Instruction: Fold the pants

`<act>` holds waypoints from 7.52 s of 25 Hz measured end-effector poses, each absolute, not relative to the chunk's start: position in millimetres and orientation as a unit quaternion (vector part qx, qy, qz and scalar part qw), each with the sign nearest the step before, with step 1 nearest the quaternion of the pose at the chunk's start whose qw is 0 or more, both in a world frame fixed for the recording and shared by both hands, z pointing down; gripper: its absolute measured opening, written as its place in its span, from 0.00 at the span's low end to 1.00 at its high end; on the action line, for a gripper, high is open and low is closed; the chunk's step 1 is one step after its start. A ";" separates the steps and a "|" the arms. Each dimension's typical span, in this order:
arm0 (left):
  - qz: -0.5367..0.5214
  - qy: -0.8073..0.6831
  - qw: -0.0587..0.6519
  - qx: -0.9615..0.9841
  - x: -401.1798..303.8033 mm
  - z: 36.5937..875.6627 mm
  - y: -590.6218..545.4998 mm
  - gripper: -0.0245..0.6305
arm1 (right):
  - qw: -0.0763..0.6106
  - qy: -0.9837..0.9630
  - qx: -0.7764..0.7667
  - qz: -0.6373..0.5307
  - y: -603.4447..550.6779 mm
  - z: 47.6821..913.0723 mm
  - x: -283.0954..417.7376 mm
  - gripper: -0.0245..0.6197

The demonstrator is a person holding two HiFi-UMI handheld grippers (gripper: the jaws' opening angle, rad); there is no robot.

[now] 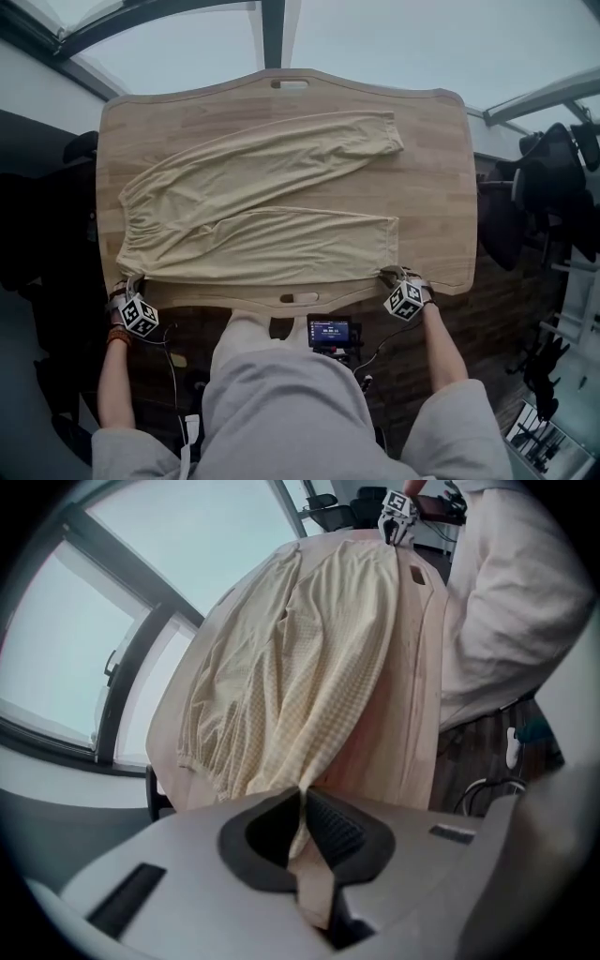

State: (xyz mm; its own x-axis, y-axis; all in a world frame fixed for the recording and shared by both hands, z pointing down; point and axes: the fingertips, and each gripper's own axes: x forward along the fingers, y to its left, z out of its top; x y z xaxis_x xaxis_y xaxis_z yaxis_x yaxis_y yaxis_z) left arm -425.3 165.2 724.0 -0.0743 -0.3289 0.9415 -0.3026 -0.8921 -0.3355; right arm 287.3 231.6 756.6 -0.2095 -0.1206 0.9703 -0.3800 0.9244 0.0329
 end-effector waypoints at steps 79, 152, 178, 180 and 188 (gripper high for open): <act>-0.171 0.787 -0.422 -0.415 -520.6 739.2 19.3 0.17 | 0.285 -0.679 0.592 0.327 -134.9 725.6 228.7 0.26; -0.160 0.647 -0.483 -0.568 -385.1 731.1 80.3 0.06 | 0.383 -0.828 0.363 0.188 5.4 609.7 40.1 0.12; -0.125 0.593 -0.486 -0.630 -372.4 714.8 76.9 0.06 | 0.486 -0.833 0.213 0.156 -15.7 739.7 -94.1 0.35; -0.126 0.591 -0.478 -0.637 -371.8 708.4 76.1 0.06 | 0.498 -0.830 0.213 0.133 -13.0 744.9 -96.5 0.35; -0.105 0.581 -0.426 -0.686 -353.0 651.7 51.1 0.06 | 0.367 -0.817 0.392 0.210 -14.2 690.2 6.1 0.35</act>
